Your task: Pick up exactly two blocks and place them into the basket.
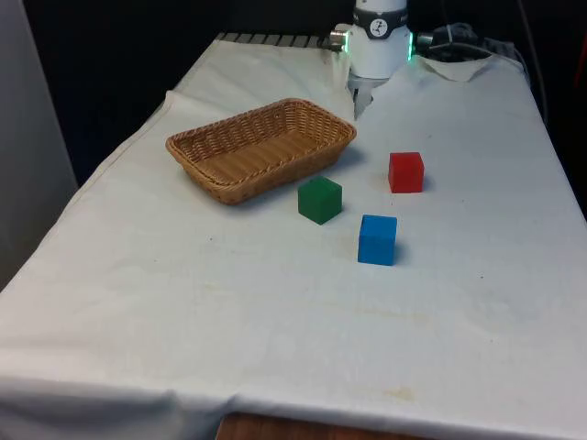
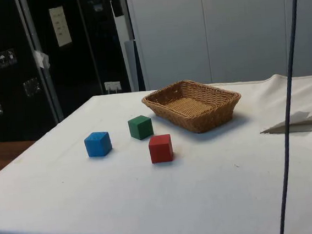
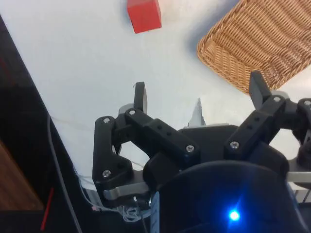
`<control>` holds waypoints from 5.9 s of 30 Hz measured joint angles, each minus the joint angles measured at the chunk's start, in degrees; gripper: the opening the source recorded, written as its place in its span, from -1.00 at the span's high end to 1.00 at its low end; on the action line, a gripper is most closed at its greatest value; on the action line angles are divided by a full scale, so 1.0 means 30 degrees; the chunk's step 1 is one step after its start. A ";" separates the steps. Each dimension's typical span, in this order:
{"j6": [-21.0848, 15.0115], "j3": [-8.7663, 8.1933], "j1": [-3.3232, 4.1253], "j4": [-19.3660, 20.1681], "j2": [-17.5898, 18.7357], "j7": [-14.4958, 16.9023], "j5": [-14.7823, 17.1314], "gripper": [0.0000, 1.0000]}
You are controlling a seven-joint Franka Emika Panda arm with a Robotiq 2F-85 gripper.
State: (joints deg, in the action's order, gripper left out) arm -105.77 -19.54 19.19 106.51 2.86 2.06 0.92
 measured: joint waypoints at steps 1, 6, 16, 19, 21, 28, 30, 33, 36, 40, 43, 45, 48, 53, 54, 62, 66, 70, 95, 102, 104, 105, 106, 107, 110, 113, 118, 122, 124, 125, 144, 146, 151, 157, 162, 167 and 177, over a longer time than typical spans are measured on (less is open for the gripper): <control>-0.0038 0.0038 0.0000 -0.0057 0.0076 0.0000 0.0000 -1.00; -0.0267 0.0191 0.0019 -0.0630 0.0783 -0.0038 0.0019 -1.00; -0.1872 0.0573 0.0019 -0.1146 0.2063 -0.0019 0.0076 -1.00; -0.2196 0.0649 0.0019 -0.1146 0.2215 0.0019 0.0076 -1.00; -0.2693 0.0764 0.0019 -0.1108 0.2464 0.0076 0.0076 -1.00; -0.3915 0.1012 0.0019 -0.0879 0.2979 0.0210 0.0076 -1.00; -0.4240 0.1031 0.0019 -0.0764 0.3094 0.0306 0.0076 -1.00; -0.4832 0.1031 0.0000 -0.0401 0.3228 0.0458 0.0076 -1.00; -0.5271 0.1031 -0.0019 -0.0095 0.3323 0.0554 0.0076 -1.00; -0.6035 0.0936 -0.0095 0.0401 0.3571 0.0802 0.0172 -1.00; -0.6608 0.0764 -0.0172 0.0707 0.3896 0.1127 0.0458 -1.00; -0.6875 0.0688 -0.0210 0.0764 0.4125 0.1280 0.0630 -1.00; -0.7181 0.0573 -0.0229 0.0764 0.4412 0.1432 0.0840 -1.00; -0.7964 0.0458 -0.0306 0.0439 0.5539 0.1642 0.1547 -1.00; -0.8002 0.0439 -0.0325 0.0325 0.5749 0.1642 0.1642 -1.00; -0.8537 0.0286 -0.0382 -0.0554 0.7391 0.1719 0.2655 -1.00; -0.8785 0.0267 -0.0420 -0.0859 0.8002 0.1795 0.3056 -1.00; -0.9015 0.0267 -0.0458 -0.1471 0.8976 0.1853 0.3610 -1.00; -1.0504 0.0840 -0.0439 -0.2368 1.1364 0.1528 0.4775 -1.00; -1.0619 0.0802 -0.0458 -0.2540 1.1784 0.1642 0.4870 -1.00; -1.0619 0.0764 -0.0477 -0.2540 1.1841 0.1738 0.4870 -1.00; -1.0619 0.0764 -0.0477 -0.2540 1.1841 0.1738 0.4870 -1.00; -1.0619 0.0688 -0.0497 -0.2521 1.1860 0.1891 0.4870 -1.00; -1.0619 0.0688 -0.0497 -0.2521 1.1860 0.1891 0.4870 -1.00; -1.0619 0.0611 -0.0535 -0.2483 1.1898 0.2120 0.4870 -1.00; -1.0619 0.0611 -0.0535 -0.2502 1.1994 0.2215 0.4870 -1.00; -1.0695 0.0707 -0.0535 -0.2750 1.2338 0.2158 0.4870 -1.00; -1.0714 0.0764 -0.0535 -0.3209 1.2853 0.2101 0.4927 -1.00; -1.0733 0.0764 -0.0535 -0.3285 1.2949 0.2101 0.4947 -1.00; -1.0753 0.0764 -0.0535 -0.3342 1.3025 0.2101 0.4985 -1.00; -1.0772 0.0745 -0.0535 -0.3457 1.3197 0.2120 0.5004 0.74; -1.0772 0.0745 -0.0535 -0.3457 1.3197 0.2120 0.5004 0.99; -1.0772 0.0745 -0.0535 -0.3457 1.3197 0.2120 0.5004 0.98; -1.0733 0.0726 -0.0516 -0.3457 1.3121 0.2120 0.4966 0.98; -1.0199 0.0630 -0.0420 -0.3323 1.2586 0.2044 0.4736 0.98; -0.9969 0.0592 -0.0286 -0.2502 1.1593 0.1757 0.4068 0.98; -0.9645 0.0554 -0.0210 -0.1280 1.0275 0.1528 0.3247 0.98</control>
State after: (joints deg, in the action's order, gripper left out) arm -134.70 -17.88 18.56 102.67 33.69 6.65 10.66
